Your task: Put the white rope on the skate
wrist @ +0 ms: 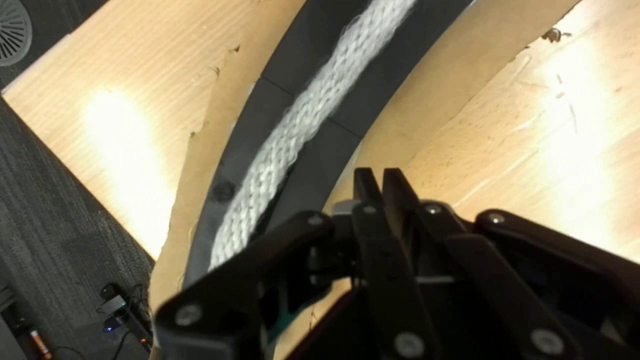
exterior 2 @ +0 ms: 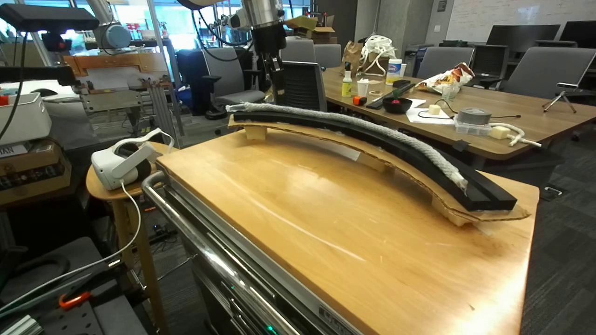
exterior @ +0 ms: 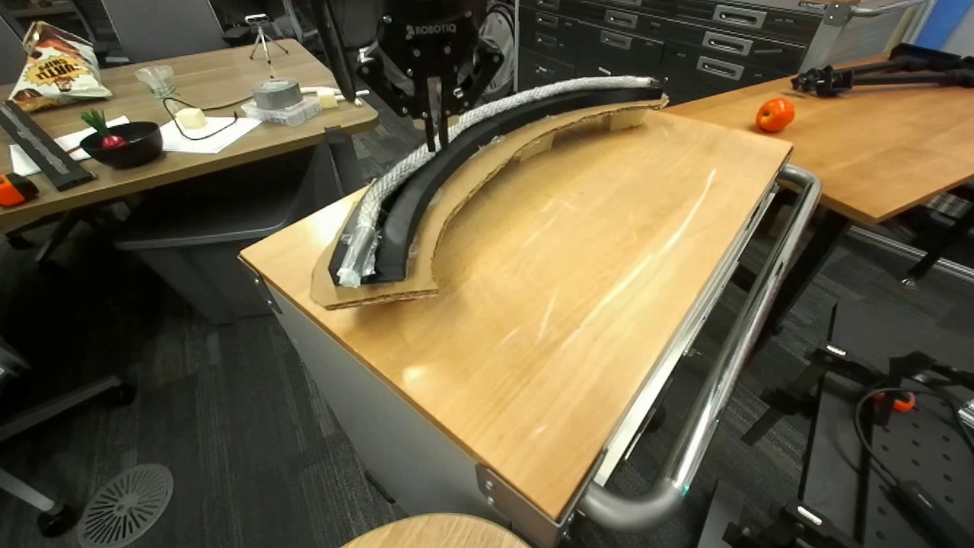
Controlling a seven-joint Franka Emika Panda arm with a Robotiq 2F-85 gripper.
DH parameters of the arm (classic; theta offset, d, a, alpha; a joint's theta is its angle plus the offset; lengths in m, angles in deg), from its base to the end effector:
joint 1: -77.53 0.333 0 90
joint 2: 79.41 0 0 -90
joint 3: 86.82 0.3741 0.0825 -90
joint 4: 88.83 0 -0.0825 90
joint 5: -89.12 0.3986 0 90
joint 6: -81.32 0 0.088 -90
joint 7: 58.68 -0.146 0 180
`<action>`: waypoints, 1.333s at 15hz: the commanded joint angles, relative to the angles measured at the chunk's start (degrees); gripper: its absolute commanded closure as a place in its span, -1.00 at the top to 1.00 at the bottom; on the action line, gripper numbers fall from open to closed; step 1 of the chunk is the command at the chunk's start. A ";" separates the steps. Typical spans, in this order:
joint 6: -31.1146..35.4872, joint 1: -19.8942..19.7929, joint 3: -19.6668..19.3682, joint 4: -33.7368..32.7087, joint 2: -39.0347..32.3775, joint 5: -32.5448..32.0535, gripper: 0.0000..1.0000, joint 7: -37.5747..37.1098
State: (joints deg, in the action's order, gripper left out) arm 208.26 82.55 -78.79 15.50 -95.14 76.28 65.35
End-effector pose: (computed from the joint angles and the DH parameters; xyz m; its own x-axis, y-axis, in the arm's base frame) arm 0.6598 0.1318 0.4106 -0.7908 0.5809 -0.1929 0.5908 0.8068 0.0077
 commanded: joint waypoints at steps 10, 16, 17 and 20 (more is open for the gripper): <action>-2.12 2.66 1.38 -9.25 -6.74 0.16 0.30 -4.59; -3.23 3.13 1.68 -11.87 -9.39 0.63 0.91 -6.26; -3.46 3.04 1.74 -12.17 -9.72 0.86 0.93 -6.36; -4.33 2.79 1.90 -12.85 -10.70 1.93 0.48 -6.70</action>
State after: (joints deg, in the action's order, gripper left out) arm 206.28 85.48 -77.38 5.81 -104.14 76.93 59.41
